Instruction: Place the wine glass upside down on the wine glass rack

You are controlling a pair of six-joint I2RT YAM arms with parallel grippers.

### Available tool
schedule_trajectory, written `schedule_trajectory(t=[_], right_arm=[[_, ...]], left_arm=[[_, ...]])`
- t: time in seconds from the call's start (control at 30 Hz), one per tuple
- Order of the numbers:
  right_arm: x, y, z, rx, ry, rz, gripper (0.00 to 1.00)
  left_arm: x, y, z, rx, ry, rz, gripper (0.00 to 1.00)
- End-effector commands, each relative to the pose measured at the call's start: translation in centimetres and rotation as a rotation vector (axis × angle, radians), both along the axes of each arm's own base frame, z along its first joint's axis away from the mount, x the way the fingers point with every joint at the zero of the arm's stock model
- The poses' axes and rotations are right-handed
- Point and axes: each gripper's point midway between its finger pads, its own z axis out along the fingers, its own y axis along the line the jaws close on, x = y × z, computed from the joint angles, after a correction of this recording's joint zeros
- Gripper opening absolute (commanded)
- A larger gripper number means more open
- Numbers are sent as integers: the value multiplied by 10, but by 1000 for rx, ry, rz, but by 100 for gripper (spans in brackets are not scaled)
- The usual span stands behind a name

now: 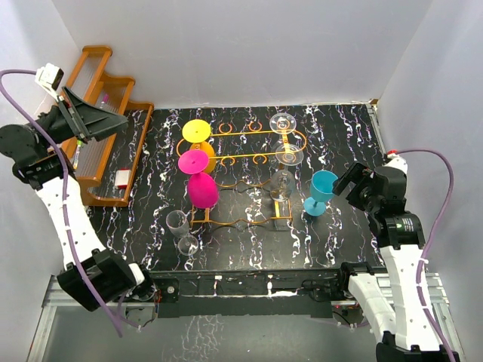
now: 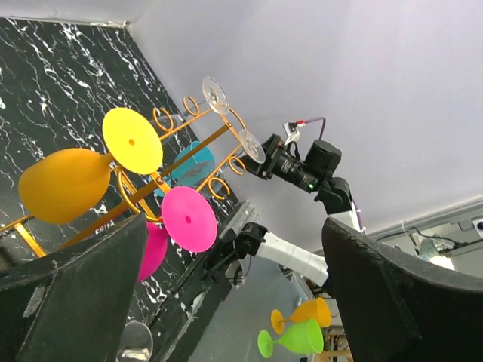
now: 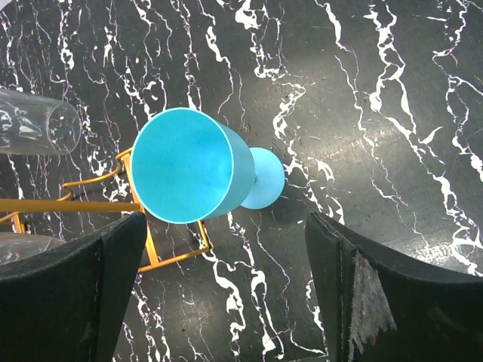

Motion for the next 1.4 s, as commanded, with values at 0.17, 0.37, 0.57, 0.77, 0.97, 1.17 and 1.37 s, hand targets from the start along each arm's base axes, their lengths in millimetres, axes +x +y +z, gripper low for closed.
schedule_trajectory(t=[0.17, 0.37, 0.57, 0.77, 0.97, 1.17, 1.37], right_arm=[[9, -5, 30, -39, -70, -3, 90], [11, 5, 12, -11, -3, 44, 91], [11, 4, 11, 36, -31, -4, 89], [17, 4, 15, 39, -38, -13, 89], [16, -4, 25, 5, -71, -35, 88], [18, 5, 7, 46, -33, -9, 81], [24, 6, -5, 51, -18, -7, 67]], left_arm=[[-5, 65, 22, 134, -98, 243, 97], [-14, 139, 66, 239, -199, 559, 97], [-9, 171, 74, 190, -203, 681, 97], [89, 152, 8, 310, -5, 762, 96], [123, 105, -31, 582, 21, 712, 94], [138, 64, -84, 1154, 21, 627, 97], [103, 83, -73, 1230, -28, 733, 97]])
